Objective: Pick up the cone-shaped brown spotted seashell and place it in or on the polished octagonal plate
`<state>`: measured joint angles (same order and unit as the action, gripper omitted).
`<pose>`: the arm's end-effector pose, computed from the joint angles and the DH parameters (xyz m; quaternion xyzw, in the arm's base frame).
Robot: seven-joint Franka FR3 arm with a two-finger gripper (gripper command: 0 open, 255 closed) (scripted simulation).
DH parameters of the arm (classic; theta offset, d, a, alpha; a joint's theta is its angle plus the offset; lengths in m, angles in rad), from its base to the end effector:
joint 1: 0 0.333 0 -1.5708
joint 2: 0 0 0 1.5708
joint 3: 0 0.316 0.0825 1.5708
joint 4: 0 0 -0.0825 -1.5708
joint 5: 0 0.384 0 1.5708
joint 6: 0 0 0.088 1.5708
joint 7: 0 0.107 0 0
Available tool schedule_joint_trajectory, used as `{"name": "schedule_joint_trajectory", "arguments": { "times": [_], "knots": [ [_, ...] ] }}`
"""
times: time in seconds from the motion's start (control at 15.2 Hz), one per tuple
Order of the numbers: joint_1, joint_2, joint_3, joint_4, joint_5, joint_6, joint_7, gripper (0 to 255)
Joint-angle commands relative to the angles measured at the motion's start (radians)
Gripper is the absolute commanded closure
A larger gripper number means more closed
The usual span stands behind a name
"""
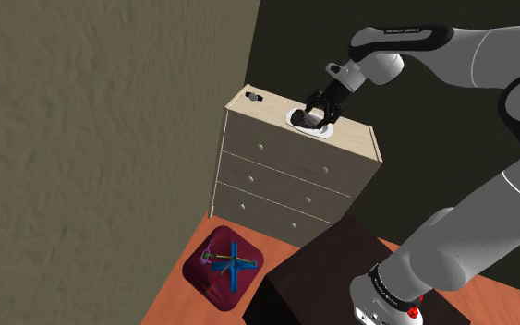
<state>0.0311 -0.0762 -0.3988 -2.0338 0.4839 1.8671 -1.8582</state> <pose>0.5033 -0.1597 0.4774 -0.7642 -0.5967 -0.1938 0.1492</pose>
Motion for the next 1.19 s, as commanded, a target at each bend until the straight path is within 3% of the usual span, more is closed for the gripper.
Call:
{"name": "schedule_joint_trajectory", "arguments": {
  "times": [0.0, 0.59, 0.66, 1.12],
  "knots": [
    [0.006, 0.007, 0.006, -0.017, 0.009, 0.026, -0.003, 0],
    [0.007, 0.008, 0.008, -0.022, 0.011, 0.032, -0.004, 0],
    [0.007, 0.008, 0.008, -0.022, 0.011, 0.032, -0.004, 255],
    [0.007, 0.008, 0.008, -0.022, 0.011, 0.033, -0.004, 255]
  ]
}}
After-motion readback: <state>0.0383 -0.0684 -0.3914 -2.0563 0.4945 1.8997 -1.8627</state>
